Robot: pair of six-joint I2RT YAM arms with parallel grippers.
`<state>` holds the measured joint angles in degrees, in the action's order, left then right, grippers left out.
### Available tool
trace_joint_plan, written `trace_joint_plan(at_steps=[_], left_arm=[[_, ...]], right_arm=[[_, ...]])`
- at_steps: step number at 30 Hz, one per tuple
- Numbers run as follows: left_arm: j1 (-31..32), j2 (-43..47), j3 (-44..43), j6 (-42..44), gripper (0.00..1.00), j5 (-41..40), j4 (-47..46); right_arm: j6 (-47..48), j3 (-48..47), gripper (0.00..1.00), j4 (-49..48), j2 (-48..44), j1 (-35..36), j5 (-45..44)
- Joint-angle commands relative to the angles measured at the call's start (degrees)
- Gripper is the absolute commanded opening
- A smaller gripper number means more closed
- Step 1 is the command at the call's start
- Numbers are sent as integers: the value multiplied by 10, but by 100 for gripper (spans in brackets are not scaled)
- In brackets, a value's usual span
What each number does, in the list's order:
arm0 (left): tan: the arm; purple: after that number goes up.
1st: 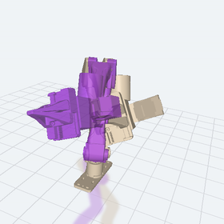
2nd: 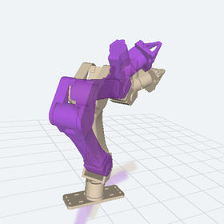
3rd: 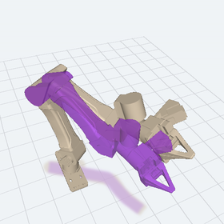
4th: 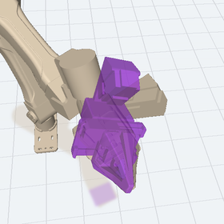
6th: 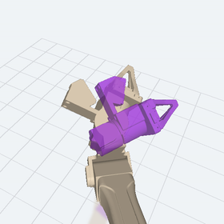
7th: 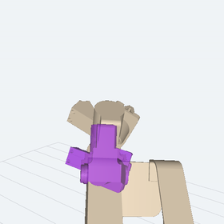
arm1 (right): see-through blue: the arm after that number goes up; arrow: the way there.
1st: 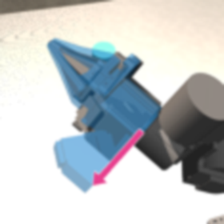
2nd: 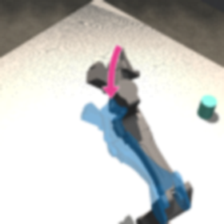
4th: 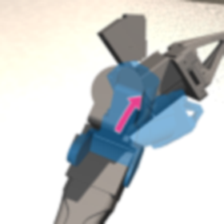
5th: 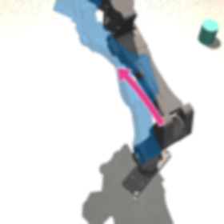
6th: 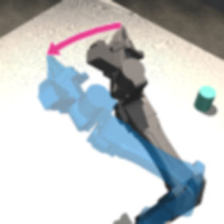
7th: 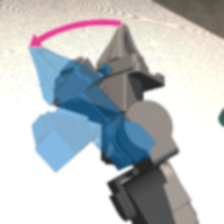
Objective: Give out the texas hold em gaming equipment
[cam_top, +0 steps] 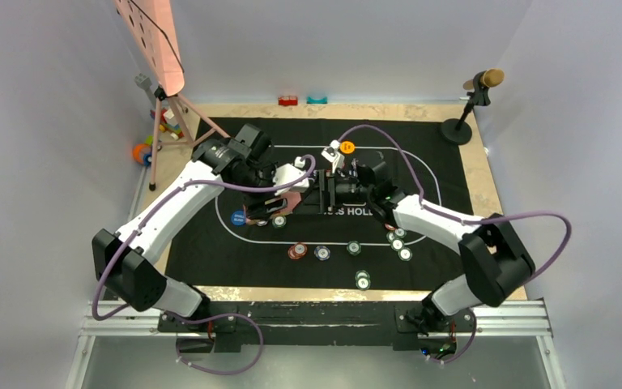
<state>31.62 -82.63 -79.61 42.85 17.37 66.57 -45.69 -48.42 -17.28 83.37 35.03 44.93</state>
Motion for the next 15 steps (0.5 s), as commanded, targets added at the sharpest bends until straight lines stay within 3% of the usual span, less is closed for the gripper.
trace_joint_plan(at_steps=[1, 15], left_arm=[[-3, -10, -55, -18, 0, 15, 6], [-3, -9, -48, -16, 0, 13, 3]], right_arm=[[-16, -39, 77, -41, 32, 13, 17], [-68, -49, 75, -125, 76, 21, 12]])
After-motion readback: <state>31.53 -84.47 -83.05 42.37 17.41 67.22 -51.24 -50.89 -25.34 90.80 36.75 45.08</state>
